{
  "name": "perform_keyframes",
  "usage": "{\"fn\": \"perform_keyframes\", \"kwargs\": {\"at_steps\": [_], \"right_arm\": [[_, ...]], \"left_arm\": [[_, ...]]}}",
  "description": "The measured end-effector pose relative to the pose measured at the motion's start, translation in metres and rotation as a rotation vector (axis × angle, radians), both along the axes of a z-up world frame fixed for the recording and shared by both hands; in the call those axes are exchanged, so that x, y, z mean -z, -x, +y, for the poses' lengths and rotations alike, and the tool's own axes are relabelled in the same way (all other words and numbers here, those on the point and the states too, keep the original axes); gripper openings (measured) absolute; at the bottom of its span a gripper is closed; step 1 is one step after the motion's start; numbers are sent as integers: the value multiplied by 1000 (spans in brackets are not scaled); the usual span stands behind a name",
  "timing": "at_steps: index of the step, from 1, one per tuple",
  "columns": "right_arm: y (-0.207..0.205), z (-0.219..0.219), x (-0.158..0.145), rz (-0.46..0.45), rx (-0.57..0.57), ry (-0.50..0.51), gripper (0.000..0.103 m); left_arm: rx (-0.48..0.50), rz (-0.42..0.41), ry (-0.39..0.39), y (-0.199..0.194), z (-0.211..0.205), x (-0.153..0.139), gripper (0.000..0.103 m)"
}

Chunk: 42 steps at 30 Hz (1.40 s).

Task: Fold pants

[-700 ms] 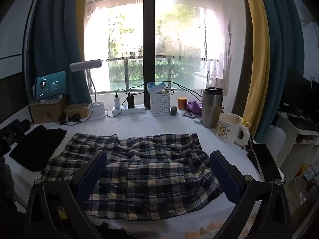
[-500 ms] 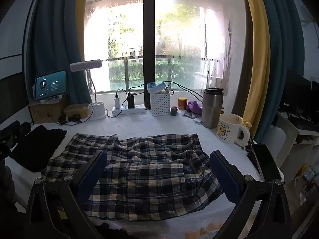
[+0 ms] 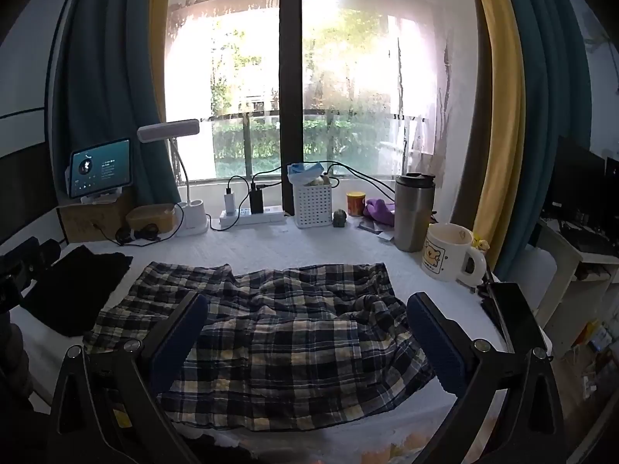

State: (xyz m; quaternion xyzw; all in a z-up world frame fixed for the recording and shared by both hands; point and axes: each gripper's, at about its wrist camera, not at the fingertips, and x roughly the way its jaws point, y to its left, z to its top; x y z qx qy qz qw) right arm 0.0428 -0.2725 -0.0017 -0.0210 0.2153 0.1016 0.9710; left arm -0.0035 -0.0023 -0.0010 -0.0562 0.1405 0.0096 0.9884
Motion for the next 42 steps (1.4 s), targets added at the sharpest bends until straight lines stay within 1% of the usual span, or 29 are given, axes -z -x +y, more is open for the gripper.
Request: {"fn": "perform_keyframes", "kwargs": {"at_steps": [17, 27, 42], "right_arm": [[7, -7, -2, -7, 6, -23, 103], [7, -8, -1, -6, 7, -25, 103], [6, -8, -1, -6, 6, -25, 103]], "left_arm": [[9, -3, -28, 2, -7, -6, 102], [2, 1, -9, 1, -3, -5, 102], [4, -6, -16, 4, -6, -5, 102]]}}
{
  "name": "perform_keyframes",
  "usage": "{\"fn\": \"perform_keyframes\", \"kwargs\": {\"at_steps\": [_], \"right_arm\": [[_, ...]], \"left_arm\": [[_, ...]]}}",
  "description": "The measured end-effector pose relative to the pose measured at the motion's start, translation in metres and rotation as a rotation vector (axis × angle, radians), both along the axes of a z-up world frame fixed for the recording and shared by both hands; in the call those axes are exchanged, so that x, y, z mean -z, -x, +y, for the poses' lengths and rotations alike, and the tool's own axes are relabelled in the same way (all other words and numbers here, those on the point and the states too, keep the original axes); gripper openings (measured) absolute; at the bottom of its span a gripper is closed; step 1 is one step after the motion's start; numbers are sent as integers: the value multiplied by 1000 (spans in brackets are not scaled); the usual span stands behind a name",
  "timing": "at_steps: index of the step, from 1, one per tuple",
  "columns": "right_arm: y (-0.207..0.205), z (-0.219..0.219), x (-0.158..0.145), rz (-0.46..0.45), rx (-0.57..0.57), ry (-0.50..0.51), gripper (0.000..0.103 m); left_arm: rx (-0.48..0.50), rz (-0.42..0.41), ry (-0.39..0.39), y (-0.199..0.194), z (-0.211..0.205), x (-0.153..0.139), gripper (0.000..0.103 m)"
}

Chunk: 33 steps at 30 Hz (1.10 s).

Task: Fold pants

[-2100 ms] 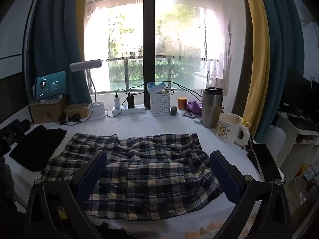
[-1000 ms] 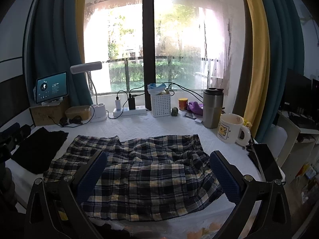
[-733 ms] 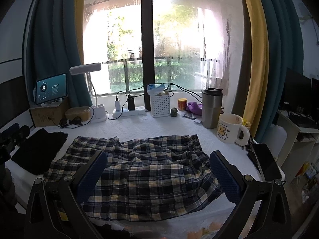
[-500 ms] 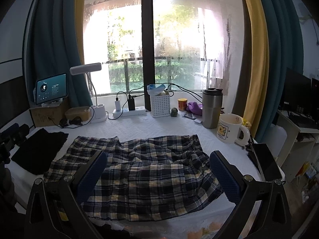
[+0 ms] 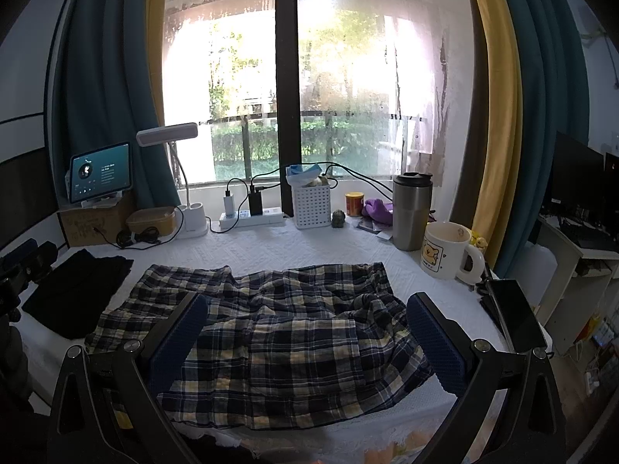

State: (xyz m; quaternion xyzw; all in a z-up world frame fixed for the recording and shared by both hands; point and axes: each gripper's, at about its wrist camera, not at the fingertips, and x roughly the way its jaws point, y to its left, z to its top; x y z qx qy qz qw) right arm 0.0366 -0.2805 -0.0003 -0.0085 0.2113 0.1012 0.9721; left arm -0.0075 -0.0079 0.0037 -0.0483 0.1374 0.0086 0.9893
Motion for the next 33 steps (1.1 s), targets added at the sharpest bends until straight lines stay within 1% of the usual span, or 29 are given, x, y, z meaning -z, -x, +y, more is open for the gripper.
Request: {"fn": "perform_keyframes", "kwargs": {"at_steps": [26, 33], "right_arm": [[0, 1, 0, 0, 0, 1, 103], [-8, 5, 2, 9, -11, 4, 103]], "left_arm": [[-2, -7, 4, 0, 2, -3, 102], [10, 5, -1, -3, 4, -2, 102]]}}
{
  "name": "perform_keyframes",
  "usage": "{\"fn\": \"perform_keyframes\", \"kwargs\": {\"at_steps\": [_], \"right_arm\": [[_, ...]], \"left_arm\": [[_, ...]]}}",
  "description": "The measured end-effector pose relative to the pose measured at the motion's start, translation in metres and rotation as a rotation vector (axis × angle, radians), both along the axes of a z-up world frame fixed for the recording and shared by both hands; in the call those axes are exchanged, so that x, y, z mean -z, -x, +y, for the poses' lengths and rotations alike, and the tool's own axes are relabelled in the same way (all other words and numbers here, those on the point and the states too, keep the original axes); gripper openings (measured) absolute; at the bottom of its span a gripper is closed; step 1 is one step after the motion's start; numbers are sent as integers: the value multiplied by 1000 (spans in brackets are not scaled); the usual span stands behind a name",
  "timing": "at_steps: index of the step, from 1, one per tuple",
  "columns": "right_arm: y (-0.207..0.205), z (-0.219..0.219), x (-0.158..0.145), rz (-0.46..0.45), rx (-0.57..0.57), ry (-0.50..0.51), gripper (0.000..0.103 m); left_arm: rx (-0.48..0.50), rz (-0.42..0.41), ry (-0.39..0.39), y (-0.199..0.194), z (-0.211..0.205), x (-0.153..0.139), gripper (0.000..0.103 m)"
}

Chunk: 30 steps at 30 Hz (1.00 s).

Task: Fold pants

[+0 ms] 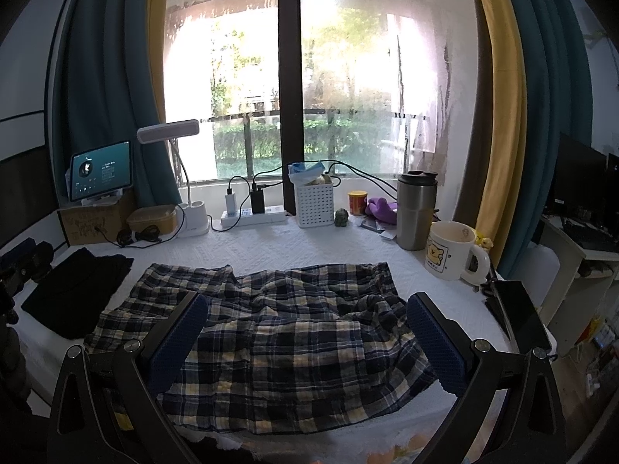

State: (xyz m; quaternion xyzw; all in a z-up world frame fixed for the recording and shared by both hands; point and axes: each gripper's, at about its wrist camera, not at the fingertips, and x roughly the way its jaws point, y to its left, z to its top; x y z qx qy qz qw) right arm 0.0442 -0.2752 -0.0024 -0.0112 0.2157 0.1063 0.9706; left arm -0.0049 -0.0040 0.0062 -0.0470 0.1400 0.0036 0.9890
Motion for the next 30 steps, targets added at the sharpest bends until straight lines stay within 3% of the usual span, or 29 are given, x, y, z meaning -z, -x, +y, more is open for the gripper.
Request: {"fn": "perform_keyframes", "kwargs": {"at_steps": [6, 14, 24, 30], "right_arm": [[-28, 7, 11, 45, -20, 21, 103], [-93, 3, 25, 107, -20, 62, 103], [-181, -24, 24, 166, 9, 76, 103], [-237, -34, 37, 269, -16, 88, 103]], "left_arm": [[-10, 42, -14, -23, 5, 8, 102], [-36, 111, -21, -76, 17, 19, 102], [-69, 265, -5, -158, 60, 45, 102], [-74, 349, 30, -199, 79, 65, 102]]}}
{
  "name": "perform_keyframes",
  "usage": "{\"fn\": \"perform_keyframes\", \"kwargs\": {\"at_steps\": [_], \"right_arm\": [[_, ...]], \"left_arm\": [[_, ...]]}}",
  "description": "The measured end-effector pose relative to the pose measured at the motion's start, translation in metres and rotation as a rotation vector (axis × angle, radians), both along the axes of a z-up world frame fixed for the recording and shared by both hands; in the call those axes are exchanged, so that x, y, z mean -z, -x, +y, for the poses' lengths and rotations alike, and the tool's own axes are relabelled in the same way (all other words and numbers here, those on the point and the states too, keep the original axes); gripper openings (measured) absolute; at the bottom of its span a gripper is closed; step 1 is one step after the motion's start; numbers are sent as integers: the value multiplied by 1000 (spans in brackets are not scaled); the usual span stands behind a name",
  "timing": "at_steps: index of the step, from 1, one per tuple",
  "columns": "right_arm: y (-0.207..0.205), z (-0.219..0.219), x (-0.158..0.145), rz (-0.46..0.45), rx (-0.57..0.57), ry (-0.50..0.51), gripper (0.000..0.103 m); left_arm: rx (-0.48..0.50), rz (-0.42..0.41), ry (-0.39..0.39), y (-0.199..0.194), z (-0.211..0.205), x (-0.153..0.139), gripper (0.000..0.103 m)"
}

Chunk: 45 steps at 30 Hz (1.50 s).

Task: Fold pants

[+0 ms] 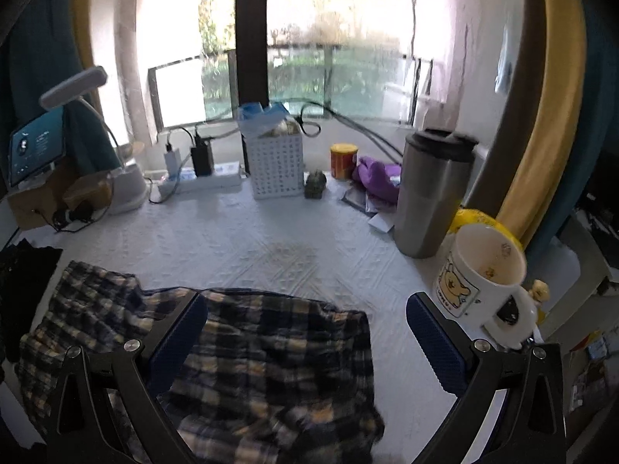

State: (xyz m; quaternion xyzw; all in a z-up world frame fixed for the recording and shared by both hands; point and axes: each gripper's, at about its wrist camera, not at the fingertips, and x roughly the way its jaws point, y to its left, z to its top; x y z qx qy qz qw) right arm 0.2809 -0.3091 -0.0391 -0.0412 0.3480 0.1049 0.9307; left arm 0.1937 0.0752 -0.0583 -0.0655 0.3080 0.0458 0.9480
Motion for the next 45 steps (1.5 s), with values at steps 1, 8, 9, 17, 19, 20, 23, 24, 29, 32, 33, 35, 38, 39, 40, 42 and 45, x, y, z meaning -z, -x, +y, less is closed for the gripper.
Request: {"fn": "perform_keyframes", "kwargs": {"at_steps": [1, 8, 9, 17, 19, 20, 23, 24, 29, 32, 33, 35, 38, 39, 40, 42, 45], "right_arm": [[-6, 0, 3, 12, 0, 2, 103], [-48, -6, 32, 106, -12, 17, 103], [-52, -8, 36, 117, -8, 19, 102], [-74, -13, 71, 251, -18, -12, 76], [-76, -11, 78, 271, -26, -2, 65], [-77, -11, 79, 274, -26, -3, 61], [-78, -11, 84, 285, -34, 7, 39], [-78, -11, 86, 287, -36, 15, 33], [-75, -8, 89, 249, -17, 74, 29], [-74, -15, 80, 206, 16, 66, 28], [-75, -18, 78, 192, 24, 63, 27], [-77, -22, 75, 180, 35, 63, 27], [-80, -22, 68, 161, 40, 56, 27], [-81, -21, 65, 151, 41, 57, 27], [-83, -19, 61, 140, 42, 59, 27], [-87, -18, 59, 134, 46, 61, 27], [-95, -20, 68, 162, 51, 53, 27]], "left_arm": [[3, 16, -6, -6, 1, 4, 102], [42, 141, 17, -51, 13, 38, 101], [46, 158, 9, -57, 15, 43, 100], [65, 255, 1, -76, 21, 73, 80], [71, 271, 14, -79, 21, 79, 69], [73, 276, 19, -80, 21, 81, 65], [65, 273, 30, -79, 24, 83, 51], [59, 272, 27, -78, 25, 83, 42], [64, 275, 29, -76, 25, 82, 9], [51, 256, 27, -71, 26, 76, 8], [47, 248, 28, -69, 26, 73, 8], [37, 228, 37, -67, 29, 67, 8], [29, 199, 46, -67, 32, 56, 8], [28, 192, 44, -69, 32, 53, 8], [27, 187, 42, -69, 32, 51, 8], [27, 184, 35, -71, 31, 48, 8], [15, 210, 21, -75, 32, 57, 8]]}}
